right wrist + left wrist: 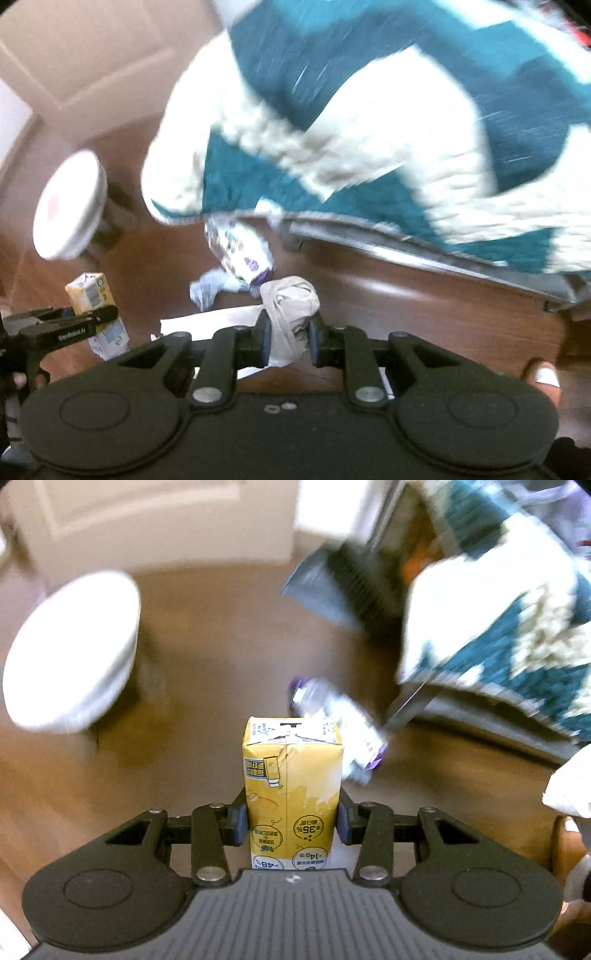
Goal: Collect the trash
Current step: 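Carry the carton and sock with both tools to the teal bin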
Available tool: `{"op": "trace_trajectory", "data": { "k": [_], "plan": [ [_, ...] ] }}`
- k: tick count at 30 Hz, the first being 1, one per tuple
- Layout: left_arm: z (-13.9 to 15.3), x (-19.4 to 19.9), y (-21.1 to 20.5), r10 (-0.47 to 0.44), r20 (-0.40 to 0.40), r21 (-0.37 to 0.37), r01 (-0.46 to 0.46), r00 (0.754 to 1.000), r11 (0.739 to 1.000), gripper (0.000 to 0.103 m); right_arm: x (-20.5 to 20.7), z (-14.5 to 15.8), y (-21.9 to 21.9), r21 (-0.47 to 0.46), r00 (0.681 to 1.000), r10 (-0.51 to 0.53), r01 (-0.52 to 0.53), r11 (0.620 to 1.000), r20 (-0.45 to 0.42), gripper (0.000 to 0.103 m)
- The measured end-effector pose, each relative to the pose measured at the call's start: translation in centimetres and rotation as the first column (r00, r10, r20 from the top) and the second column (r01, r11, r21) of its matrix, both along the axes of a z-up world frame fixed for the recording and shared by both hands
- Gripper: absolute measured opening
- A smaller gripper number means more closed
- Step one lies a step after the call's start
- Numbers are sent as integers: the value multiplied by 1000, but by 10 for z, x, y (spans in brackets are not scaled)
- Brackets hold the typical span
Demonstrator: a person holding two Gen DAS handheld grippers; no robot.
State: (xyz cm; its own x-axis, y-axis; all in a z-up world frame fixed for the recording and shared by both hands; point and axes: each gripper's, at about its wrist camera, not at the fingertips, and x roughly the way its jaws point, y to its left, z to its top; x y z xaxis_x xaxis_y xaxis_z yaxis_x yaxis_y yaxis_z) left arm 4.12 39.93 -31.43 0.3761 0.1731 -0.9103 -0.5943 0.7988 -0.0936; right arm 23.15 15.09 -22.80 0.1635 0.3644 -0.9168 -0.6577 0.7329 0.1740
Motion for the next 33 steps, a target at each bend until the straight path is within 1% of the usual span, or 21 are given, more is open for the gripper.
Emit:
{"op": "trace_trajectory", "data": {
  "k": [3,5,7,8,10,11,14,19,21,24,26,28,33],
  "plan": [
    [52,19,-15,-60,59,64,56,996,996,43,3,44,-39,54,999,-35,33,998,42,19],
    [86,34,-29,-118,87,113,108,989,988,42,5,75,-64,82,997,-54,49,995,61,19],
    [122,51,-48,-185,109,156,167,977,974,42,3,99,-89,97,994,-63,55,994,86,19],
    [141,58,-59,-220,115,179,198,969,964,42,1,111,-102,102,993,-66,55,993,100,19],
    [178,74,-88,-298,125,232,264,946,936,43,-1,138,-129,126,989,-79,63,990,123,19],
    [193,79,-102,-326,130,250,287,936,925,43,-2,150,-142,135,987,-91,73,988,134,19],
    [239,101,-147,-418,155,288,364,895,886,43,-3,182,-182,170,979,-131,103,980,160,19],
    [311,138,-237,-536,213,314,462,817,829,43,-6,233,-254,214,952,-202,154,965,229,19],
    [336,152,-275,-570,245,314,492,784,812,43,-5,253,-285,228,935,-240,182,957,261,19],
    [368,173,-330,-614,283,313,535,737,785,43,-2,284,-336,242,900,-299,228,943,319,19],
    [393,184,-371,-655,303,332,568,692,753,43,-2,302,-367,248,876,-333,256,934,350,19],
    [418,193,-413,-692,325,348,598,645,722,43,0,322,-401,261,845,-370,285,922,385,19],
    [475,215,-509,-762,377,391,655,527,647,43,6,369,-482,302,748,-476,372,878,462,19]
  ]
}}
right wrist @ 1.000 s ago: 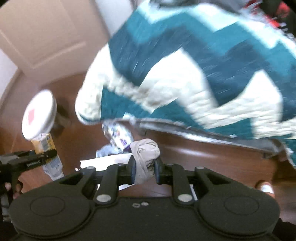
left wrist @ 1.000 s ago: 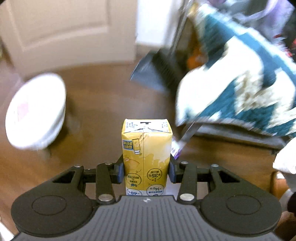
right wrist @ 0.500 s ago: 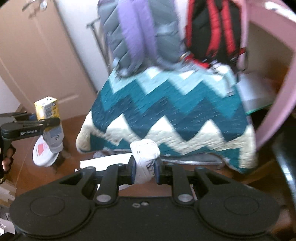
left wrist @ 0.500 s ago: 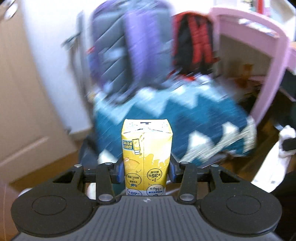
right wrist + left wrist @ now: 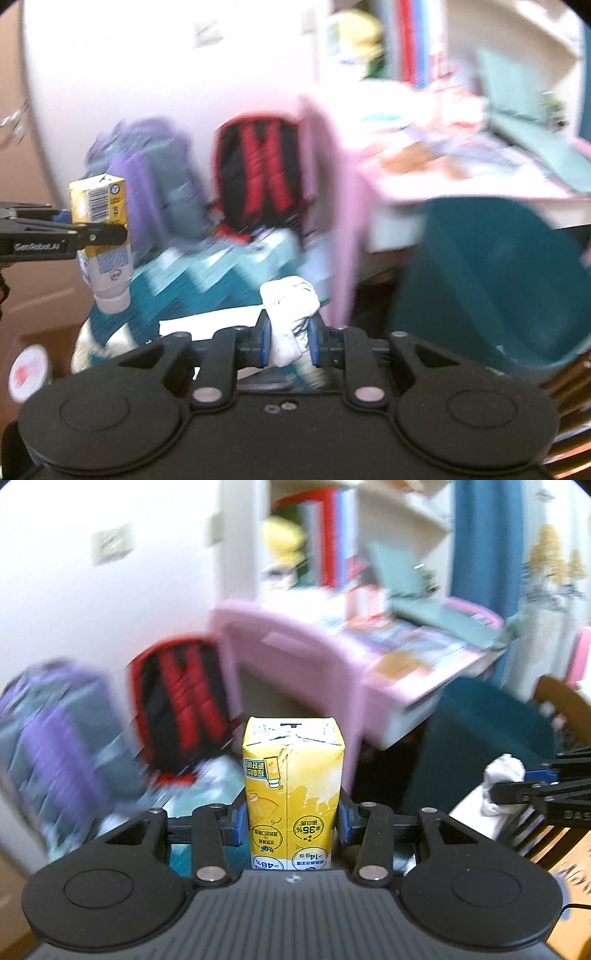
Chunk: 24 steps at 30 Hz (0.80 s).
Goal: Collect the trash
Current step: 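Carry the carton and sock with both tools to the teal bin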
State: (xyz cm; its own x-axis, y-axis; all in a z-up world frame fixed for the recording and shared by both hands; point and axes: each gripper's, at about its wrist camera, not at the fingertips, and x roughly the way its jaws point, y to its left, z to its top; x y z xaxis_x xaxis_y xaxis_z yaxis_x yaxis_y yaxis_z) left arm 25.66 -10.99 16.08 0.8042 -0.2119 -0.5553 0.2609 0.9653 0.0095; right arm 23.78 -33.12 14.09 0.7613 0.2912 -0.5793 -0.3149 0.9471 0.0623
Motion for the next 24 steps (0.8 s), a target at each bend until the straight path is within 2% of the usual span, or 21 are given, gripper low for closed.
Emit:
{"op": "trace_trajectory", "data": {
  "k": [5,11,16,20,24],
  "plan": [
    [44,23,-88,-117,48,-10,118,992,993,43,9,26,-72,0,992,-118,118,993,43,19],
    [68,44,-181,-221,72,9,221,973,975,43,28,27,-131,-14,974,-224,225,974,29,19],
    [66,67,-243,-276,48,29,275,960,961,43,45,16,-157,-31,963,-269,269,963,11,19],
    [48,83,-280,-294,4,46,294,956,955,43,57,7,-169,-56,960,-281,280,958,-5,19],
    [25,102,-299,-285,-53,55,288,957,956,43,72,-2,-173,-73,961,-275,272,959,-31,20]
  ]
}}
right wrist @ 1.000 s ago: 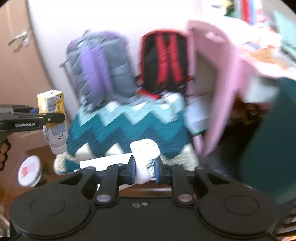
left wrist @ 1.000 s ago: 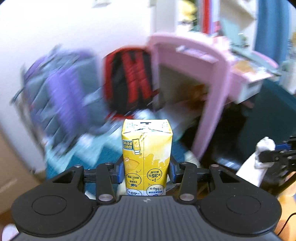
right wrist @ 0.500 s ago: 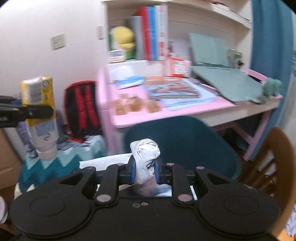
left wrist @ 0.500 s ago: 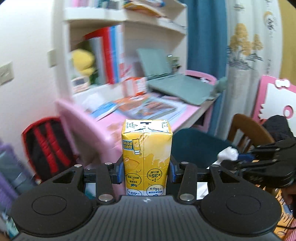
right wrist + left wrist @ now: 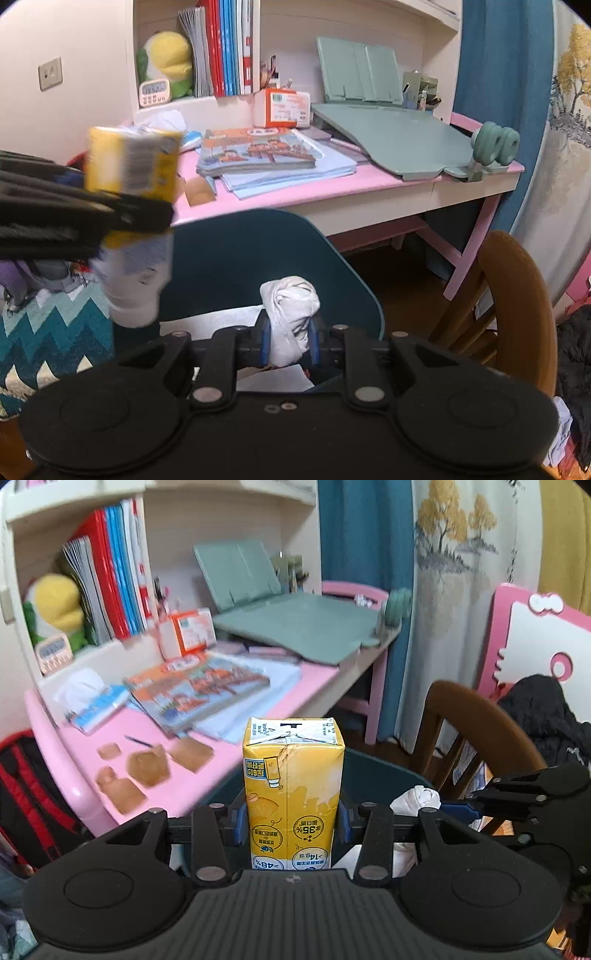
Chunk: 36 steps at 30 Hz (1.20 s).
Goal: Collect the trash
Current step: 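Carry the carton and sock with both tools to the teal bin, then open both tools to drop the carton and sock into the bin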
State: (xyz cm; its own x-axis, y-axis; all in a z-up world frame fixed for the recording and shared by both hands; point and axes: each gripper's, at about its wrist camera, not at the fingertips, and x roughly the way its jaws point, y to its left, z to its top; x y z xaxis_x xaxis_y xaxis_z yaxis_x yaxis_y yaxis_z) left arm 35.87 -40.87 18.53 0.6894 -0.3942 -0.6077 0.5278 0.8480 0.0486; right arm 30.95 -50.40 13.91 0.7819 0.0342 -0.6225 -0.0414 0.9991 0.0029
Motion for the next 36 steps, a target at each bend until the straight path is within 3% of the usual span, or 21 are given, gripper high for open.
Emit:
{"op": "trace_trajectory", "data": {
  "k": [9,19,20,22,24,36],
  "plan": [
    [-53,38,-8,52,-143,62,-43,988,997,43,24,-24,13,-22,995,41,-43,999,-87,25],
    [-81,45,-12,39,-211,70,-25,977,997,44,29,-43,22,-52,986,59,-68,996,-157,31],
    [-81,43,-12,41,-207,67,-27,977,997,45,28,-42,22,-51,986,60,-68,996,-156,32],
    [-79,42,-11,41,-201,61,-29,979,998,58,27,-41,22,-56,986,57,-67,996,-157,35],
    [-76,39,-8,46,-192,43,-39,980,998,65,26,-39,23,-73,986,55,-67,995,-157,43],
    [-41,-2,30,44,-136,8,-43,990,999,65,-12,-9,36,-64,992,77,-84,994,-105,50]
  ]
}}
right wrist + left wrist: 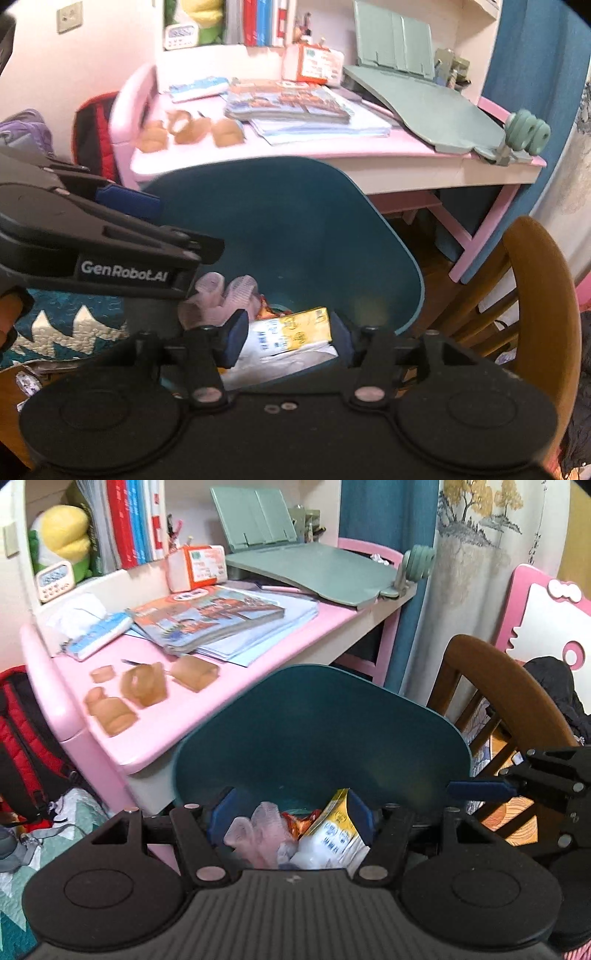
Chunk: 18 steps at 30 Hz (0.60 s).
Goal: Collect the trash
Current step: 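Open both tools to drop the carton and sock into the bin, then move both tools back down toward the tissue and snack bag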
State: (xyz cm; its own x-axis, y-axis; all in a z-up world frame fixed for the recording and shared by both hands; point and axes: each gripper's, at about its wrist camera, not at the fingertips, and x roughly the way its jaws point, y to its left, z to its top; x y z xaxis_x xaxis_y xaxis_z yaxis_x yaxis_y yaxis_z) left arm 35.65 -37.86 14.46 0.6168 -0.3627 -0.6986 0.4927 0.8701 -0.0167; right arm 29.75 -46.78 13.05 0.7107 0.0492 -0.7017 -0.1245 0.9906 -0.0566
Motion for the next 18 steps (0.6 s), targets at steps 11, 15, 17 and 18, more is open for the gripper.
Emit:
{"op": "trace_trajectory", "data": {
  "k": [11,15,17,18],
  "plan": [
    [33,-60,79,53,12,-60,-52,999,997,65,-51,36,55,11,990,129,-130,991,63,50],
    [42,-84,118,90,28,-70,-88,996,994,65,-70,46,85,6,977,195,-196,981,81,50],
    [45,-97,140,114,39,-66,-111,993,992,66,-78,50,104,8,968,233,-235,972,89,50],
    [46,-103,153,129,45,-66,-126,991,990,66,-82,51,113,9,963,252,-254,967,92,50]
  ]
}}
